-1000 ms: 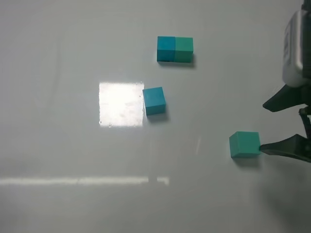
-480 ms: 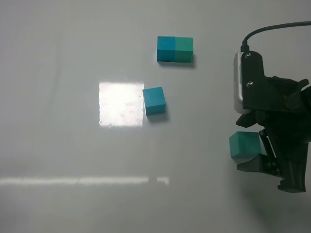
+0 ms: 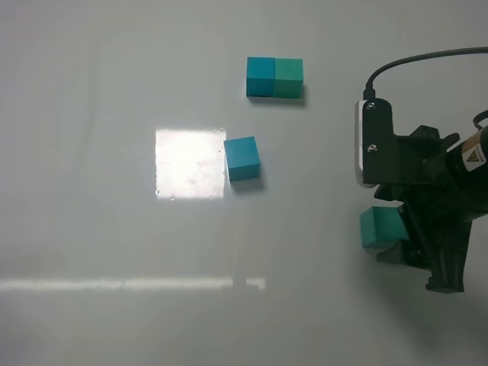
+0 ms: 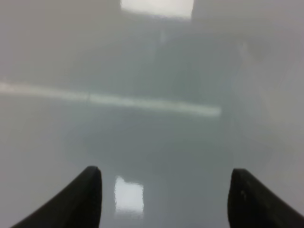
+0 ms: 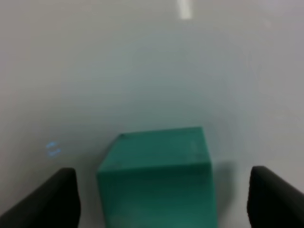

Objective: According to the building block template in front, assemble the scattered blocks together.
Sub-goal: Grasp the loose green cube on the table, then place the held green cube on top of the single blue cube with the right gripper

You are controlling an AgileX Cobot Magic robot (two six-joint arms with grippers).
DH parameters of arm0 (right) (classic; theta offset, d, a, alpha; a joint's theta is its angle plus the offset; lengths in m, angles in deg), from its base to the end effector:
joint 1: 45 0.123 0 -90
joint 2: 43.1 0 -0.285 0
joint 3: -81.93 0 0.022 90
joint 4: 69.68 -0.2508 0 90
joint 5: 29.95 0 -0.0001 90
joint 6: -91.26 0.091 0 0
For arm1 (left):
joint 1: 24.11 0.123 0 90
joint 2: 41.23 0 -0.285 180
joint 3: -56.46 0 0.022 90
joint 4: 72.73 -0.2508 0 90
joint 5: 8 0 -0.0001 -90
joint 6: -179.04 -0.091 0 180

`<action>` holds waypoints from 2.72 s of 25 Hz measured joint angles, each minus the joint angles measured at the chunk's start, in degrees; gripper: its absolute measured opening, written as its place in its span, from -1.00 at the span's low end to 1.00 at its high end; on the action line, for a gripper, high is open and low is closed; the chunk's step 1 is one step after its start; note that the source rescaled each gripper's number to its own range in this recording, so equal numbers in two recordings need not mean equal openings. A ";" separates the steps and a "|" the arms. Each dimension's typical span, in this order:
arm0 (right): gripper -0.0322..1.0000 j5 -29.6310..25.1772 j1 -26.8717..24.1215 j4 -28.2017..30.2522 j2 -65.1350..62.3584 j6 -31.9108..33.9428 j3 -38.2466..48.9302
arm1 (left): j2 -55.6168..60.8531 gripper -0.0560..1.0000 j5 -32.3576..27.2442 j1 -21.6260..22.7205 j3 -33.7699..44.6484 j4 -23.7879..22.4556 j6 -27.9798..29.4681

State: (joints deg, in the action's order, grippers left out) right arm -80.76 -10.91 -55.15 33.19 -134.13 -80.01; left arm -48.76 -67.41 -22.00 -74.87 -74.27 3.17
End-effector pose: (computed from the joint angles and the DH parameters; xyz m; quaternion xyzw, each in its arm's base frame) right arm 0.2056 0.1178 0.3303 -0.6412 0.6978 -0.1461 0.2840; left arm -0.0044 0.0019 0.2787 -0.0464 0.8449 0.0040 0.5329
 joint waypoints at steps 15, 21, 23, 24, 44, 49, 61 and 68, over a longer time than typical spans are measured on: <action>-0.93 -0.79 0.19 1.93 1.28 1.95 -0.92 | 0.00 0.09 0.00 0.00 0.00 0.00 -0.06; -0.93 -4.74 0.48 1.74 0.33 -3.54 -11.39 | 0.00 0.09 0.00 0.00 0.00 0.00 0.00; -0.93 -5.09 0.48 1.74 1.24 -6.25 -15.40 | 0.00 0.09 0.00 0.00 0.00 0.00 0.00; -0.93 -5.59 0.48 1.74 2.11 -7.37 -17.38 | 0.00 0.09 0.00 0.00 0.00 0.00 0.00; -0.93 -9.78 12.85 6.89 21.66 -14.43 -37.49 | 0.00 0.08 0.00 0.00 0.02 0.00 0.00; -0.93 -11.17 13.09 7.11 23.83 -15.40 -38.16 | 0.00 0.08 0.00 0.00 0.02 0.00 0.00; -0.93 -11.12 13.09 7.23 26.18 -15.85 -38.16 | 0.00 0.08 0.00 0.00 0.02 0.00 0.00; -0.93 -9.99 13.09 8.11 28.13 -14.91 -38.16 | 0.00 0.08 0.00 0.00 0.02 0.00 0.00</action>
State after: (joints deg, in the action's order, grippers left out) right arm -90.75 2.18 -47.04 61.32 -149.04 -118.17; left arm -48.76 -67.41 -22.00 -74.85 -74.27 3.17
